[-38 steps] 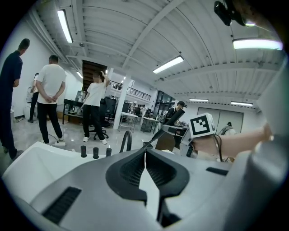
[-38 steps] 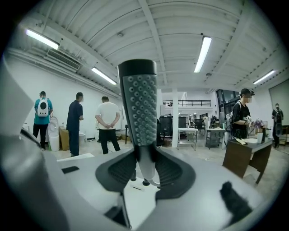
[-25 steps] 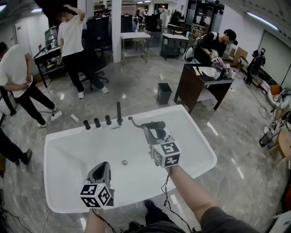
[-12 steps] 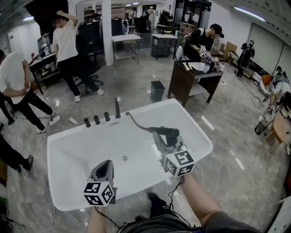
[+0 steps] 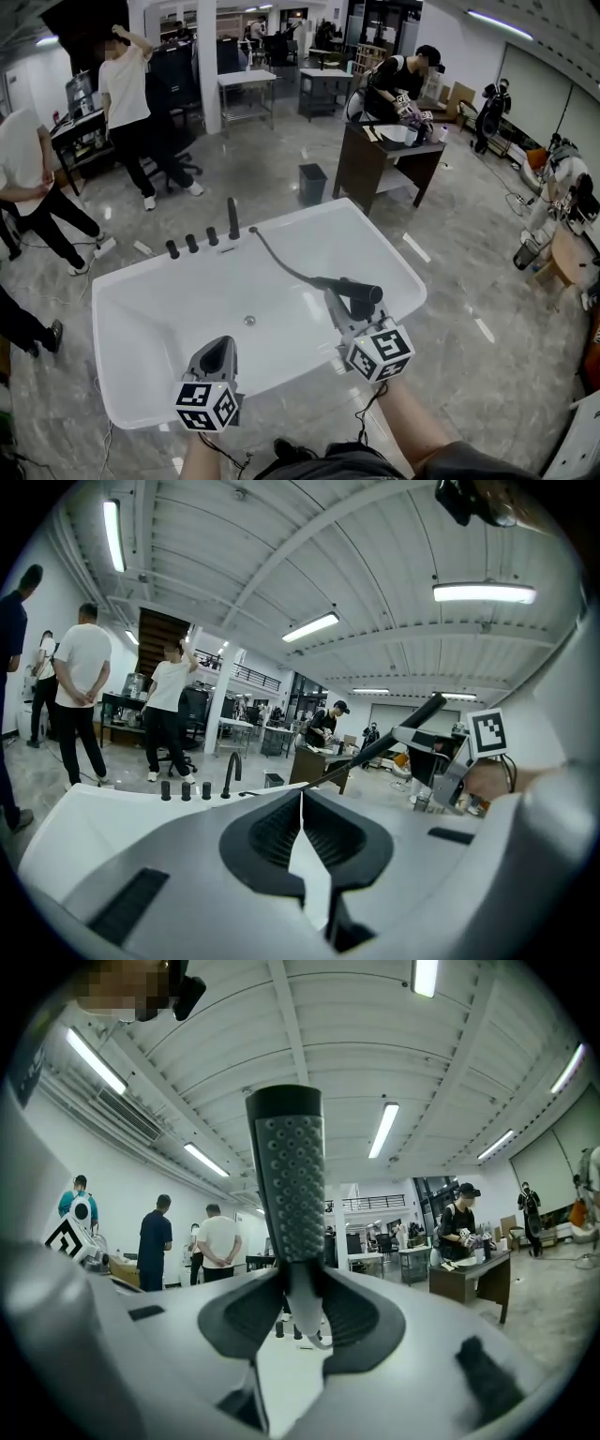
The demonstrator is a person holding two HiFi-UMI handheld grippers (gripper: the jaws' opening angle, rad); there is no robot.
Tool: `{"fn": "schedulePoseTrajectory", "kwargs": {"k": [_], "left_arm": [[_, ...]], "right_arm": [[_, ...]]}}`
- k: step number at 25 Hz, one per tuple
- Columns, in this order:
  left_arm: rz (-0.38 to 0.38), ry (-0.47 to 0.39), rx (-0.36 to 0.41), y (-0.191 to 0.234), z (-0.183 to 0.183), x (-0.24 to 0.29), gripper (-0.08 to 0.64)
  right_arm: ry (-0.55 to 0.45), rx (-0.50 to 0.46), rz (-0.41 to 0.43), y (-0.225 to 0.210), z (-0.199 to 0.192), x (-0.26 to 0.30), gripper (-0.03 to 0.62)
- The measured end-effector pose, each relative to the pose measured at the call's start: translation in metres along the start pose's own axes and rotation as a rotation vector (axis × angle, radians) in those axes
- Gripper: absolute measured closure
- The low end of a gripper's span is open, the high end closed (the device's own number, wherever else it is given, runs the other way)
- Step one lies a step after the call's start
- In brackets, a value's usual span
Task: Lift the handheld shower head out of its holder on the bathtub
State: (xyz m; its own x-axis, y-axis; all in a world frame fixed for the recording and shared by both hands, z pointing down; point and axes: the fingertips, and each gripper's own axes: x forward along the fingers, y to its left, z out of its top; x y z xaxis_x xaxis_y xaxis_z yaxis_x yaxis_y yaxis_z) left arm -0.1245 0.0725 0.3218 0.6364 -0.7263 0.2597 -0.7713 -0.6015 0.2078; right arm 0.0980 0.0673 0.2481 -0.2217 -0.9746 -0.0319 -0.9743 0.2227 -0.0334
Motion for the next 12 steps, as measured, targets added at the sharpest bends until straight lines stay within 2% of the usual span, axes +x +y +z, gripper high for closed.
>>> {"fn": "schedulePoseTrajectory", "kwargs": {"k": [7,12], "left_arm": [[0.047,-0.001,-0.012,-0.035,-0.012,-0.025,0.543],[0.077,-0.014,-0.015,-0.081,-0.021,-0.036,0.543]], "right_arm": [[-0.009,0.009,0.066,0.008,-0.004,-0.036,0.453],[-0.012,-0.034,0.124,0.005,-0.006,-0.075,0.453]]}}
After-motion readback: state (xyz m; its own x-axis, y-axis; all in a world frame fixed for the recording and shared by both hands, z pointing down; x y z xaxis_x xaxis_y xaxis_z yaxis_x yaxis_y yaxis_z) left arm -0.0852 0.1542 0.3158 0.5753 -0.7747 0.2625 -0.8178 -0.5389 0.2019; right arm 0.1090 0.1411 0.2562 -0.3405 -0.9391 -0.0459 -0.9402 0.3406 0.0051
